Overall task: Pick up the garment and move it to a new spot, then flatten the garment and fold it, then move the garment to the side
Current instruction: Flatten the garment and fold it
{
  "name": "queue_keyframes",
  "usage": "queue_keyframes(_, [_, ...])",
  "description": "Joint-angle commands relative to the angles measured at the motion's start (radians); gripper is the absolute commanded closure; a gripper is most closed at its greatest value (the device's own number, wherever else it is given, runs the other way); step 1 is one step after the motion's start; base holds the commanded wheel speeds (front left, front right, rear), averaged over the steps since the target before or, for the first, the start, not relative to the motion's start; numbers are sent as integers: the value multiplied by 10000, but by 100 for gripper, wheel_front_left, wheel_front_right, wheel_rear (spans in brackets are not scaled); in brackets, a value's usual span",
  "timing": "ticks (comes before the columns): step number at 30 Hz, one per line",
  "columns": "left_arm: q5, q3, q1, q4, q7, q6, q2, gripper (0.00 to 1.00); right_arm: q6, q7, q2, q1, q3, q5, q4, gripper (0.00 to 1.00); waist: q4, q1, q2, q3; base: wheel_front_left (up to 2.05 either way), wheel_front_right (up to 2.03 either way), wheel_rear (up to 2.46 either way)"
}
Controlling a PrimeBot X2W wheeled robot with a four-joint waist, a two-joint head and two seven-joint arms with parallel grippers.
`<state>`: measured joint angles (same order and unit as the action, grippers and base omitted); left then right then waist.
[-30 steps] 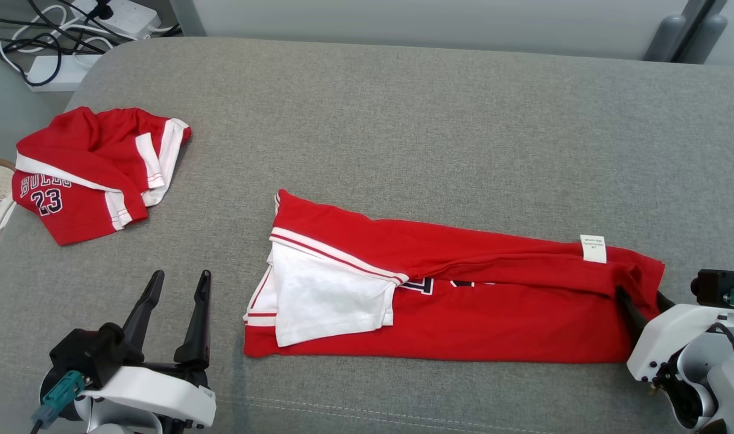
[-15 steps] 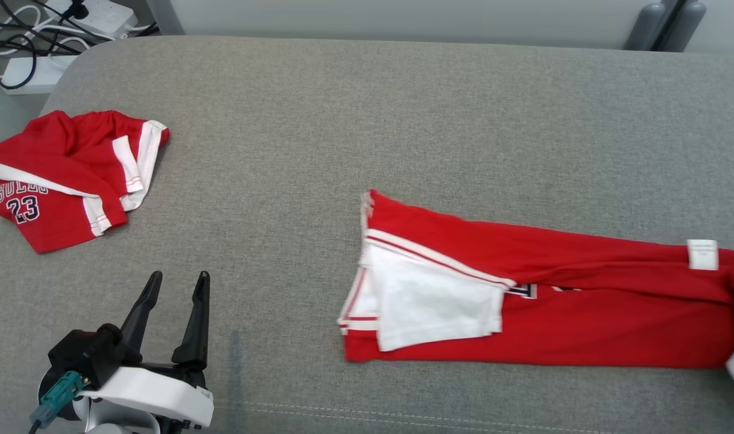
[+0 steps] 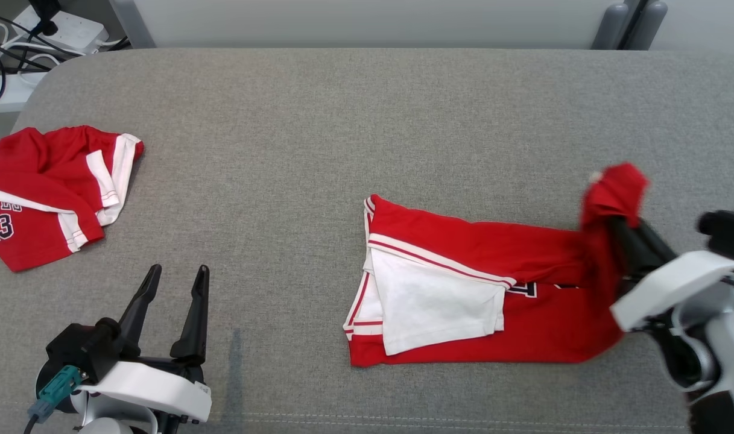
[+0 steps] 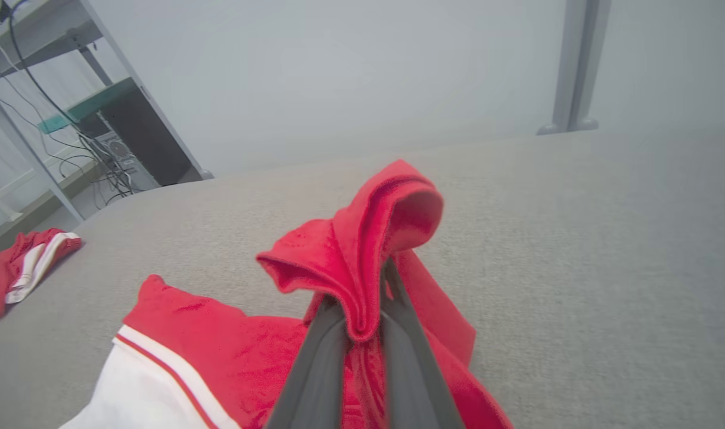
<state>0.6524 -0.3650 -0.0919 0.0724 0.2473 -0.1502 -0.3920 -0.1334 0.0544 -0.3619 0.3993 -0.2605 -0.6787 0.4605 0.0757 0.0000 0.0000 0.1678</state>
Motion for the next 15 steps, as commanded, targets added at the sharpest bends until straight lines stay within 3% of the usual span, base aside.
queue_keyframes(1, [-92,409,-437,-236,62,66,-282,0,27,-247,152,-214,-410,52,-1215,100,-26,0,0,-20,0,0,0])
queue_keyframes(4, [-106,361,-480,-241,21,77,-304,0,27,-715,871,-450,-883,199,-2610,100,-26,0,0,-36,0,0,0])
queue_keyframes(7, [-125,260,-550,-217,-36,106,-281,0,27,-1147,1777,-513,-1385,305,-3118,100,63,0,0,-56,0,0,0])
queue_keyframes(10, [-151,102,-685,-142,-94,179,-204,0,27,-1276,2486,-357,-1842,599,-2809,100,255,0,0,-90,0,0,0])
queue_keyframes(15, [-216,-184,-960,-24,-145,336,-48,0,27,-984,2971,254,-2387,958,-1430,100,637,0,0,-85,0,0,0])
